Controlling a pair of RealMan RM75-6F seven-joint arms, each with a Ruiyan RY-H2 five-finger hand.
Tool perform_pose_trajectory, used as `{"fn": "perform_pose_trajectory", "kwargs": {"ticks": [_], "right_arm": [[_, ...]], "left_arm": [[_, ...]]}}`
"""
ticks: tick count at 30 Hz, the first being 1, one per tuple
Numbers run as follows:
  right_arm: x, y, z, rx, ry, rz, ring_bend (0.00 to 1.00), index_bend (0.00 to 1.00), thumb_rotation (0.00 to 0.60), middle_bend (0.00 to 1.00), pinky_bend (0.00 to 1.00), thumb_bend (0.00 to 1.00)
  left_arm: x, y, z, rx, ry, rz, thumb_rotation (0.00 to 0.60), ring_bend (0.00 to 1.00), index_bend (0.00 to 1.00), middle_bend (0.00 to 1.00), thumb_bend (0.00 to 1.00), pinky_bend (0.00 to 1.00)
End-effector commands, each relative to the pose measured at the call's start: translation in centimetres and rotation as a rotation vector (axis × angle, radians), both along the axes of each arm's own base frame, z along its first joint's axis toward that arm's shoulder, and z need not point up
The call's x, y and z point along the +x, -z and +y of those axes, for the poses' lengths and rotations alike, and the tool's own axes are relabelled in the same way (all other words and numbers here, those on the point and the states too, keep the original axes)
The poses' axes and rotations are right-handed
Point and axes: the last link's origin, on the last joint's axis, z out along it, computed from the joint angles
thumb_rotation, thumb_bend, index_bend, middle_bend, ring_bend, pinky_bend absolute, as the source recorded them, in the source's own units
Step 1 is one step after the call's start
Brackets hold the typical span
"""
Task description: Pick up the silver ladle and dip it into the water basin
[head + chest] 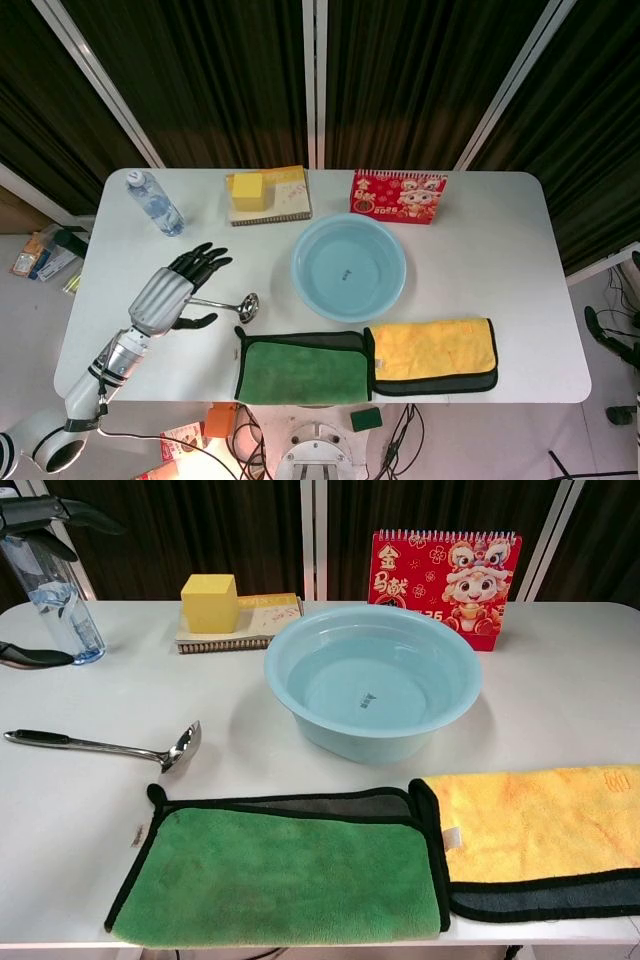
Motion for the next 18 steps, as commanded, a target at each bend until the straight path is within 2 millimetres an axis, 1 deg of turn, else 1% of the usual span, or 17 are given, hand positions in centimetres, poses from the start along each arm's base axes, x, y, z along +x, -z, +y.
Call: {"fn": "perform_pose_trajectory", "kwargs": {"ticks": [1,7,12,15,18], "right_arm": [[-0.1,0.0,0.1,0.002,0.002,0.005,0.00,0.00,0.600,0.00,0.00,0.29],[-0.1,-0.4,0.4,-0.013,0.006,0.006,0.00,0.00,0.600,0.00,0.00,0.29],[-0.1,-0.6,0.4,-0.017,0.009,0.003,0.00,0.00,0.600,0.00,0.00,0.29],[0.0,-0.7,0.3,-0.019,0.005,0.004,0.00,0.00,0.600,0.00,0.00,0.29],[0.2,-1.1,0.3,-0.028,-0.001,0.010,0.00,0.00,0.600,0.00,0.00,0.29]], "left_arm": [[0.0,0.2,-0.1,-0.005,0.001,0.005,0.600,0.03,0.12,0.08,0.15,0.20],[-0.4,0.7,-0.2,-0.028,-0.006,0.011,0.600,0.03,0.12,0.09,0.15,0.20],[-0.8,0.8,0.1,-0.038,-0.009,0.071,0.600,0.04,0.12,0.11,0.15,0.22],[-2.1,1.0,0.6,-0.070,-0.056,0.138,0.600,0.06,0.13,0.13,0.16,0.23],[-4.2,1.7,1.0,-0.093,-0.099,0.206,0.600,0.08,0.16,0.15,0.17,0.24]]}}
